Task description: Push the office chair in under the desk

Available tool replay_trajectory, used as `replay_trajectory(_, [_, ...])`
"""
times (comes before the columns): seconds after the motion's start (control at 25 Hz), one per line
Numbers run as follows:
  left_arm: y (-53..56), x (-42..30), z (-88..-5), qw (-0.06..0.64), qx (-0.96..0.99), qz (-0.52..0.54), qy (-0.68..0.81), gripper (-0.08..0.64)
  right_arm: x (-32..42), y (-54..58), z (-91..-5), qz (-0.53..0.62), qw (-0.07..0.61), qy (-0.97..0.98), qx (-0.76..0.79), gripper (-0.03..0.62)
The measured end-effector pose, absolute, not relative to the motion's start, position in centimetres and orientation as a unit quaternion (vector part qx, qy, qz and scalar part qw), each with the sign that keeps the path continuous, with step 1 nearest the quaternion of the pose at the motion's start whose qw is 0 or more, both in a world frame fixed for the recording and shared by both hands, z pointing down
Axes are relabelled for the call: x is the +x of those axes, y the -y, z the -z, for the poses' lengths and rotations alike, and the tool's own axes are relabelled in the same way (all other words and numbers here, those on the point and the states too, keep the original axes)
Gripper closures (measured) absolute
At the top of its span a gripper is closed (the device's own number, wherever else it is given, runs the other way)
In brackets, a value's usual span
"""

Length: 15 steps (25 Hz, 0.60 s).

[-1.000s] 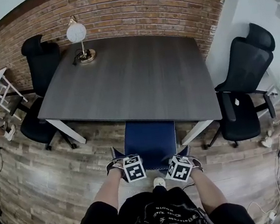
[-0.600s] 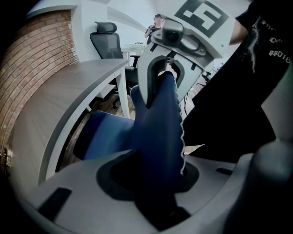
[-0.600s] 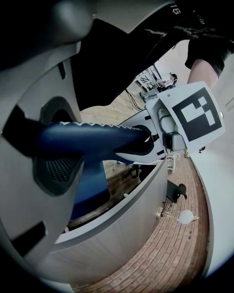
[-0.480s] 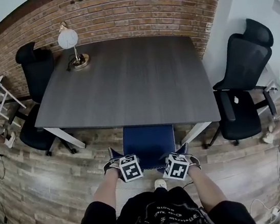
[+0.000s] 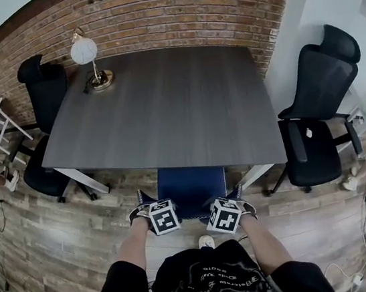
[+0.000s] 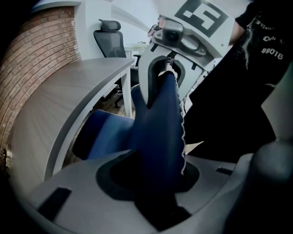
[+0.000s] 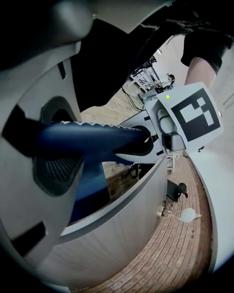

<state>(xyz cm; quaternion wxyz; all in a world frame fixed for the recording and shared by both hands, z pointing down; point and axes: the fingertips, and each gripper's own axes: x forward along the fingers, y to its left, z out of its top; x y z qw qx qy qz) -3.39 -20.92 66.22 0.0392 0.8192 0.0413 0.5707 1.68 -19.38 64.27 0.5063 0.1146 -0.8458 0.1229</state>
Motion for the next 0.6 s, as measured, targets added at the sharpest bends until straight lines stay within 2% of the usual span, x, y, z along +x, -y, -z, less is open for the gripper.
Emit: replay_trajectory(0.6, [24.1,-2.2,-66.1,0.048,0.818,-0.573,-0.027,0.405,2.7,22.6,-64.0,-0.112,0.489,0.859,0.1,0.467])
